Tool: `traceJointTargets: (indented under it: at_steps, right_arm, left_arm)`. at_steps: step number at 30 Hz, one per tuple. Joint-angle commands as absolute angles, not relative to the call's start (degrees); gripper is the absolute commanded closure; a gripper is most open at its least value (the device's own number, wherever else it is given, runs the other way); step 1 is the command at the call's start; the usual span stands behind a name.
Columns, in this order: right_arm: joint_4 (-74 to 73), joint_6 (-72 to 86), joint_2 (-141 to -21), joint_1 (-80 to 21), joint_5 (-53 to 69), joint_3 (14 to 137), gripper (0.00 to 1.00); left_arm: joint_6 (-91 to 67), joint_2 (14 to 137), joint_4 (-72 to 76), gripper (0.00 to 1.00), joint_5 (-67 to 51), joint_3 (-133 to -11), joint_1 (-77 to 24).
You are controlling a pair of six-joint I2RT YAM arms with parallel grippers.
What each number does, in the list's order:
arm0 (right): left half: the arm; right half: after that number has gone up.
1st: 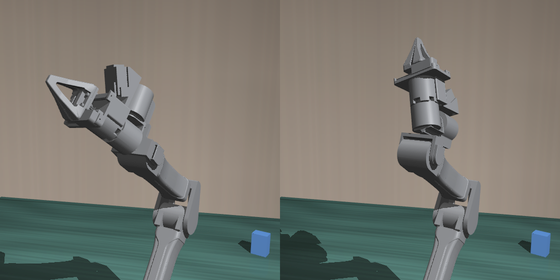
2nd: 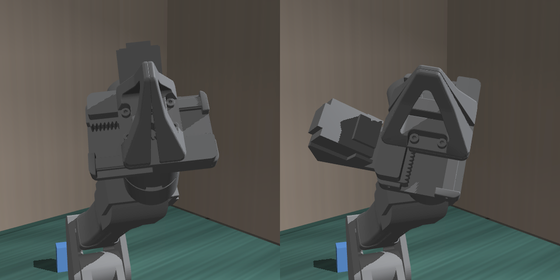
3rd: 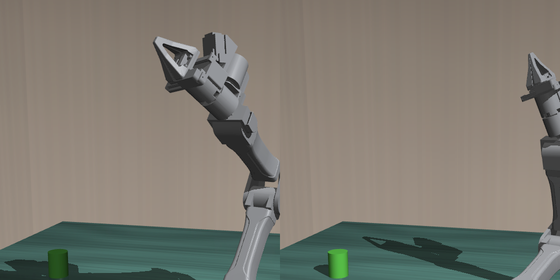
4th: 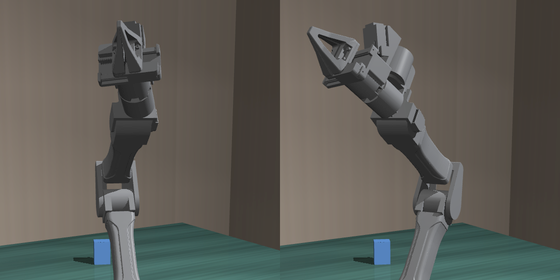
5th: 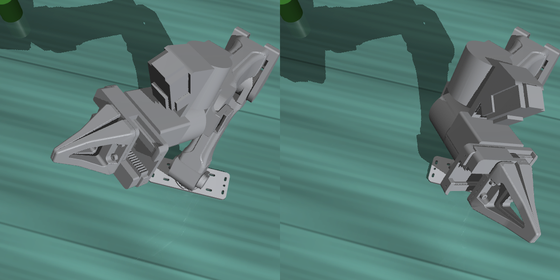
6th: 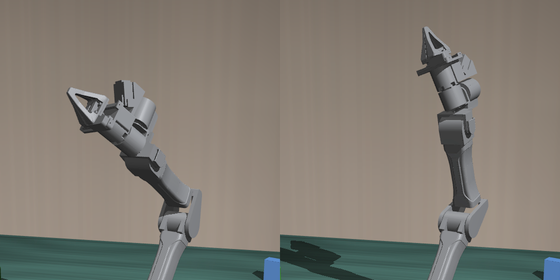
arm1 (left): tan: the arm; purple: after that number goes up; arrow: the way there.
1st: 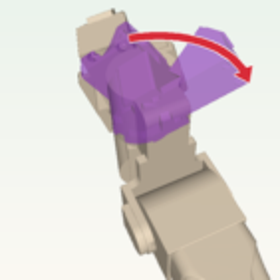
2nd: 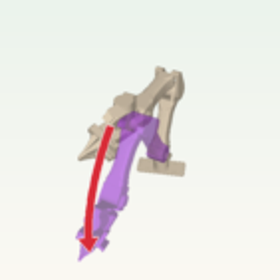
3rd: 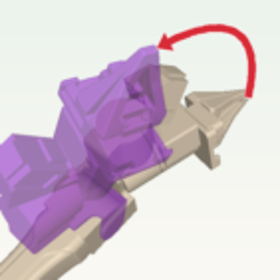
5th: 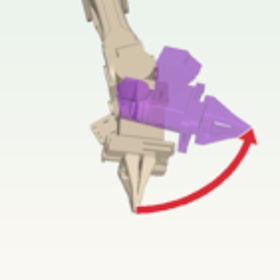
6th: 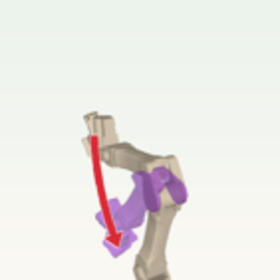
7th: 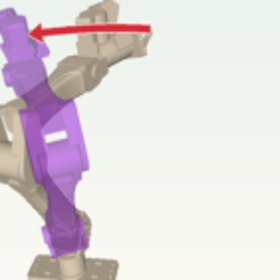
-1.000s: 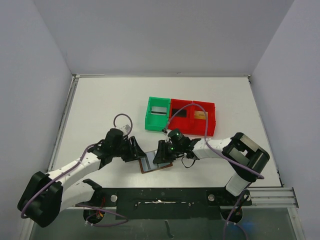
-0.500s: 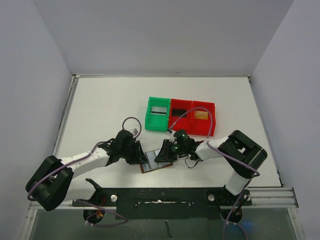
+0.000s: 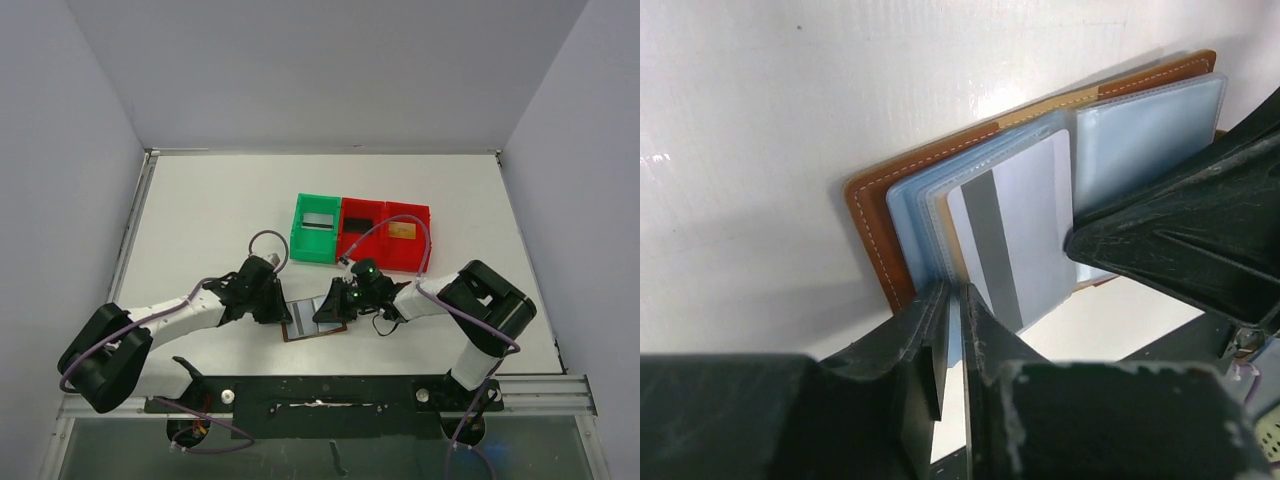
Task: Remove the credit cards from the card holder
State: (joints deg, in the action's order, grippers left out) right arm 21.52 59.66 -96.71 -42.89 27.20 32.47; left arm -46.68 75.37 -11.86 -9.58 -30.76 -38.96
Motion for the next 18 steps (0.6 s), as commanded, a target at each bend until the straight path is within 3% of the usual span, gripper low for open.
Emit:
traceJointTargets:
  at_steps: [1, 18]
  right_arm:
    - [21.57, 59.03, -94.39, -41.96, 24.6, 30.58, 0.98]
    - [15.37, 59.65, -91.76, -41.43, 18.6, 31.02, 1.0]
  left_arm:
    - [-43.42, 76.73, -16.15, 0.91, -4.35, -33.79, -39.23]
    - [-42.68, 75.81, -15.81, 0.93, -4.1, -33.93, -39.23]
